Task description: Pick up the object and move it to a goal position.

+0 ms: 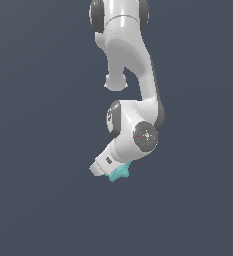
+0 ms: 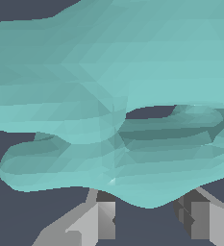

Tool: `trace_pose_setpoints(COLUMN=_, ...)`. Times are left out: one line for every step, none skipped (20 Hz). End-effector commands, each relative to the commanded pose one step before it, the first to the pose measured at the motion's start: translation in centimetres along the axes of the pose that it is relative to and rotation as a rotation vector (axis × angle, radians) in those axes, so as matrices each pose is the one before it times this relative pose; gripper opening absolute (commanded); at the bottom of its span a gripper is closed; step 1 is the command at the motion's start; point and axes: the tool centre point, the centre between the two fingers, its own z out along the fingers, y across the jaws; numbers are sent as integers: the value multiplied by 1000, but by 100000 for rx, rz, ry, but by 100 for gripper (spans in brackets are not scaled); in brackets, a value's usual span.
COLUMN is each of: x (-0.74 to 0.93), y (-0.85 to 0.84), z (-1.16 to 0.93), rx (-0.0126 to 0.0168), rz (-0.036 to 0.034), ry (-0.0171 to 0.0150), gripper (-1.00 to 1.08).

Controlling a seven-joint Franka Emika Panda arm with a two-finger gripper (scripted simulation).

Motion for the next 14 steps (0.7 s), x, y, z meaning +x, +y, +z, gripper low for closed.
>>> trace_pose_setpoints(x=-413, y=1413, z=-1189, rx=23, rz=-49, ry=14, gripper=-100)
trace_pose_setpoints(x=-124, y=471, z=-380, rx=0, rz=0, ry=0, gripper=-100)
trace_pose_setpoints(x=-108, y=424, z=-339, rx=0, rz=0, ry=0, gripper=-100)
trace_pose_setpoints(x=-79, y=360, z=-324, rx=-40, rz=-27, ry=2, gripper=-100)
trace_pose_setpoints(x=-80, y=342, z=-268, rx=0, rz=0, ry=0, gripper=-100)
trace_pose_setpoints(x=-70, y=307, z=-239, rx=0, rz=0, ry=0, gripper=-100)
trace_pose_setpoints(x=-61, y=275, z=-213, rx=0, rz=0, ry=0, gripper=-100)
trace_pose_setpoints(x=-53, y=244, z=-188, rx=0, rz=0, ry=0, gripper=-100)
trace_pose_setpoints(x=-46, y=215, z=-165, rx=0, rz=0, ry=0, gripper=-100)
trace_pose_setpoints(x=-17, y=150, z=-185, rx=-91, rz=-30, ry=-19, gripper=-100)
trace_pose_setpoints(x=-32, y=161, z=-121, rx=0, rz=0, ry=0, gripper=-100)
trace_pose_setpoints(x=-24, y=135, z=-100, rx=0, rz=0, ry=0, gripper=-100)
trace_pose_setpoints(x=-17, y=110, z=-80, rx=0, rz=0, ry=0, gripper=-100)
trace_pose_setpoints(x=-10, y=85, z=-59, rx=0, rz=0, ry=0, gripper=-100)
